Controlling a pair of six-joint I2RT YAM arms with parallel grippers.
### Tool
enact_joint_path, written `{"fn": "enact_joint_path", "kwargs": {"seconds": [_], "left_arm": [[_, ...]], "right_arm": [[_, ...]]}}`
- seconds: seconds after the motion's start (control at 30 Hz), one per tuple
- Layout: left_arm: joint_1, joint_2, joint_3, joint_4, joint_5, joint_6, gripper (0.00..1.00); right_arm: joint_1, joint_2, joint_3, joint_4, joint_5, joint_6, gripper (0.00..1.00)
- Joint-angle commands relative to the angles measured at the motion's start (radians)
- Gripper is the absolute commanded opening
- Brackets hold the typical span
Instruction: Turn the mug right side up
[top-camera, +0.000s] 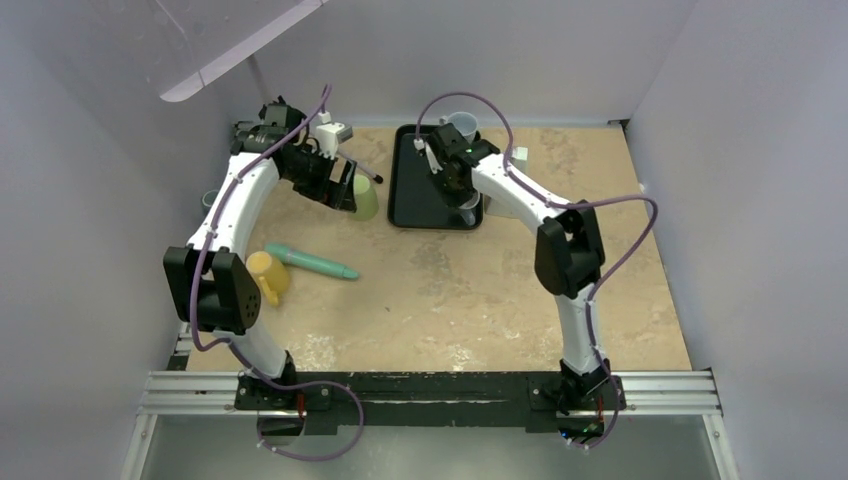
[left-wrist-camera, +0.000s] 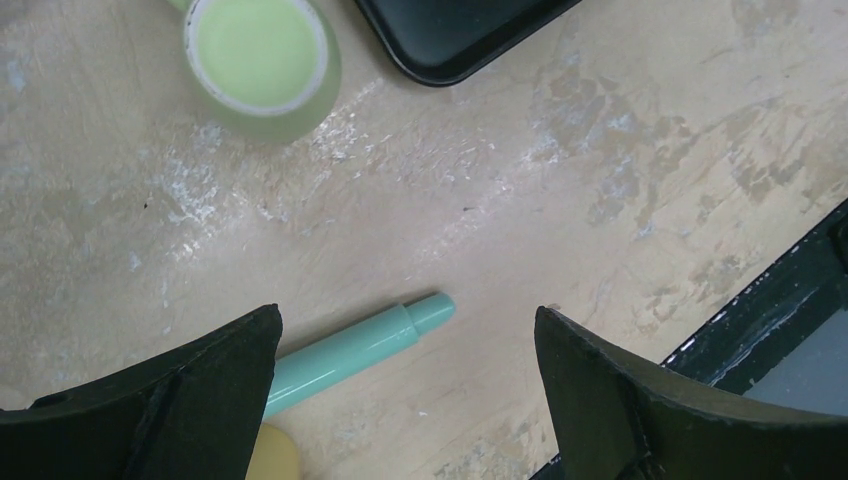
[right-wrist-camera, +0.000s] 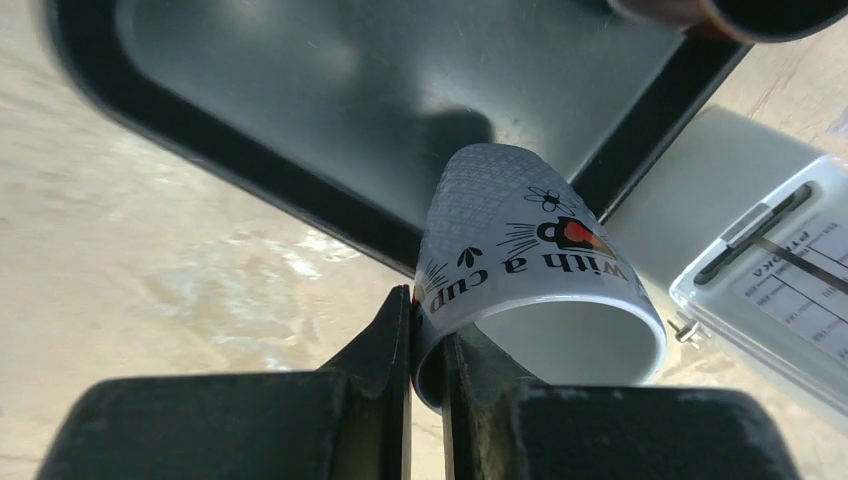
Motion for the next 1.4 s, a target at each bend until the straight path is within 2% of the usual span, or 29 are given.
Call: {"fn": "enact_joint_path", "kwargs": {"seconds": [0.0,0.33,0.47,0.57,0.7,0.77,0.83,0.87,0.93,1.17,1.37], "left_arm": [[0.004,-0.003,0.030,-0.011,-0.061,0.019,1.00],[0.004,-0.018,-0.017,0.007,-0.098,0.053,1.00],[0.004,0.009,-0.002,0.004,-0.114,0.025,1.00],[0.002,0.026,0.001,0.017,-0.101,0.007,1.00],[-0.004,0.053,0.027,0.071,-0.108,-0.025,1.00],[-0.013,0.087,0.074,0.079,-0.107,-0.043,1.00],[-0.025,0.129,0.129,0.075,-0.102,-0.063,1.00],[-0.030,0.150,0.151,0.081,-0.107,-0.070,1.00],[-0.042,0.190,0.173,0.116,-0.146,-0.082,1.00],[-0.093,0.343,0.314,0.112,-0.263,-0.070,1.00],[-0.129,0.402,0.330,0.164,-0.325,-0.019,0.99]], "right_arm": [[0.001,0.057,0.192,-0.138,0.115,-0.085,0.00],[-0.015,0.221,0.293,-0.212,0.114,-0.126,0.00],[-0.016,0.212,0.298,-0.177,0.083,-0.127,0.31],[-0.015,0.200,0.310,-0.158,0.089,-0.121,0.44],[-0.014,0.178,0.333,-0.157,0.105,-0.114,0.53],[-0.015,0.153,0.334,-0.146,0.110,-0.103,0.60],[-0.014,0.124,0.331,-0.135,0.118,-0.090,0.75],[-0.015,0.111,0.326,-0.129,0.122,-0.084,0.76],[-0.016,0.078,0.305,-0.119,0.124,-0.073,0.95],[-0.015,-0.050,0.191,-0.068,0.134,-0.051,0.98],[-0.016,-0.103,0.107,-0.055,0.148,-0.044,0.99]]}}
